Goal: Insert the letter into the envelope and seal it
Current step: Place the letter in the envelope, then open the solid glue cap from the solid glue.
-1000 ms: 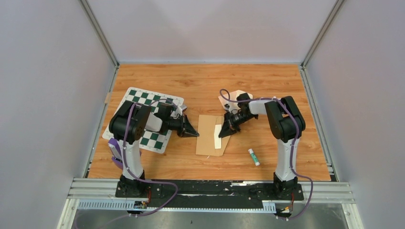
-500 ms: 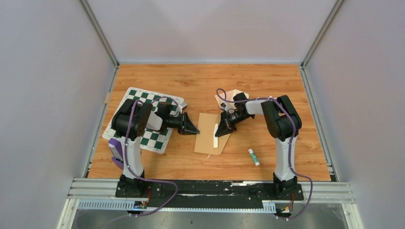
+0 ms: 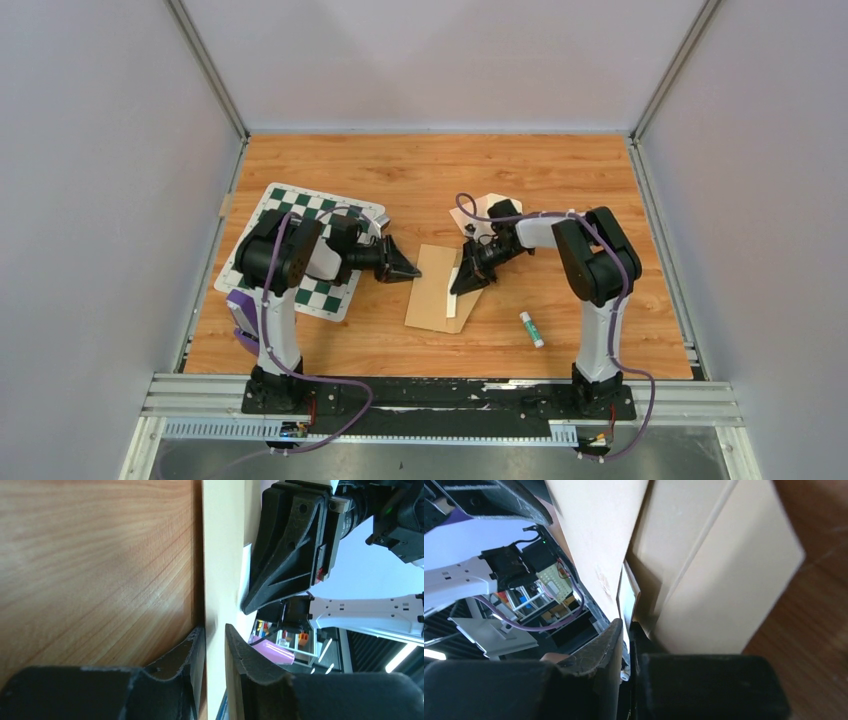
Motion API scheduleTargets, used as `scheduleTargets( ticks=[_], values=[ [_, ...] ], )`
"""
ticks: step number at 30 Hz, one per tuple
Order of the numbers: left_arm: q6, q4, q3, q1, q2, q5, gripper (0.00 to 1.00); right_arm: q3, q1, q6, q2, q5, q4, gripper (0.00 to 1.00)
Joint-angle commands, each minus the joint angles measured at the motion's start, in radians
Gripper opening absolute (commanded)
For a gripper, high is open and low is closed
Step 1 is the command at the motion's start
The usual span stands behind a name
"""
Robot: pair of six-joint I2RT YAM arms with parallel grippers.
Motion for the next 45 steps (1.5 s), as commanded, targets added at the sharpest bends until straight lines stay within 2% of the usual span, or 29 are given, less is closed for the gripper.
scheduleTargets(
  ticks=[1,3,5,7,11,13,16,19,24,25,27,28,31,32,34,36,39,41,45],
  values=[
    [-0.017,-0.222,-0.052,-0.029,0.059,-0.16,0.33,0.07,0.012,0.086,0.046,0.052,-0.147,0.14],
    [0.049,-0.328,-0.022,-0.029,0.005,-0.168,0.44,0.127,0.005,0.027,0.005,0.066,-0.231,0.25],
    [0.111,-0.449,-0.003,-0.018,-0.067,-0.199,0.6,0.164,-0.004,-0.035,-0.053,0.102,-0.312,0.33],
    [0.173,-0.619,0.025,0.002,-0.133,-0.236,0.67,0.169,-0.01,-0.096,-0.112,0.152,-0.371,0.39],
    [0.319,-0.884,0.124,0.025,-0.21,-0.307,0.69,0.195,-0.062,-0.213,-0.176,0.246,-0.454,0.43],
    [0.389,-0.96,0.166,0.031,-0.241,-0.34,0.69,0.24,-0.096,-0.25,-0.204,0.282,-0.47,0.47],
    [0.431,-1.018,0.219,0.032,-0.291,-0.385,0.69,0.331,-0.114,-0.312,-0.208,0.351,-0.484,0.54],
    [0.478,-1.073,0.302,0.033,-0.326,-0.413,0.68,0.36,-0.133,-0.375,-0.217,0.415,-0.479,0.56],
    [0.637,-1.161,0.467,0.034,-0.402,-0.502,0.68,0.272,-0.206,-0.436,-0.389,0.585,-0.415,0.58],
    [0.677,-1.167,0.501,0.033,-0.433,-0.542,0.68,0.224,-0.226,-0.443,-0.454,0.627,-0.409,0.65],
    [0.716,-1.155,0.543,0.033,-0.492,-0.612,0.68,0.123,-0.263,-0.441,-0.55,0.763,-0.39,0.97],
    [0.727,-1.126,0.561,0.033,-0.512,-0.632,0.68,0.078,-0.291,-0.436,-0.585,0.815,-0.389,0.99],
    [0.759,-1.05,0.578,0.033,-0.593,-0.737,0.73,-0.002,-0.371,-0.563,-0.632,0.663,-0.424,0.99],
    [0.757,-1.028,0.586,0.033,-0.599,-0.764,0.83,-0.03,-0.376,-0.622,-0.651,0.598,-0.431,0.96],
    [0.703,-1.021,0.599,0.034,-0.591,-0.841,0.94,-0.081,-0.372,-0.725,-0.686,0.48,-0.442,0.81],
    [0.694,-1.02,0.598,0.036,-0.579,-0.856,0.98,-0.104,-0.362,-0.806,-0.694,0.404,-0.46,0.7],
    [0.724,-1.035,0.613,0.037,-0.559,-0.76,0.97,-0.13,-0.294,-0.856,-0.67,0.443,-0.463,0.67],
    [0.722,-1.054,0.63,0.037,-0.541,-0.711,0.93,-0.139,-0.272,-0.861,-0.659,0.454,-0.457,0.6],
    [0.675,-1.031,0.61,0.037,-0.547,-0.696,0.9,-0.151,-0.24,-0.831,-0.626,0.502,-0.425,0.55]
  ],
)
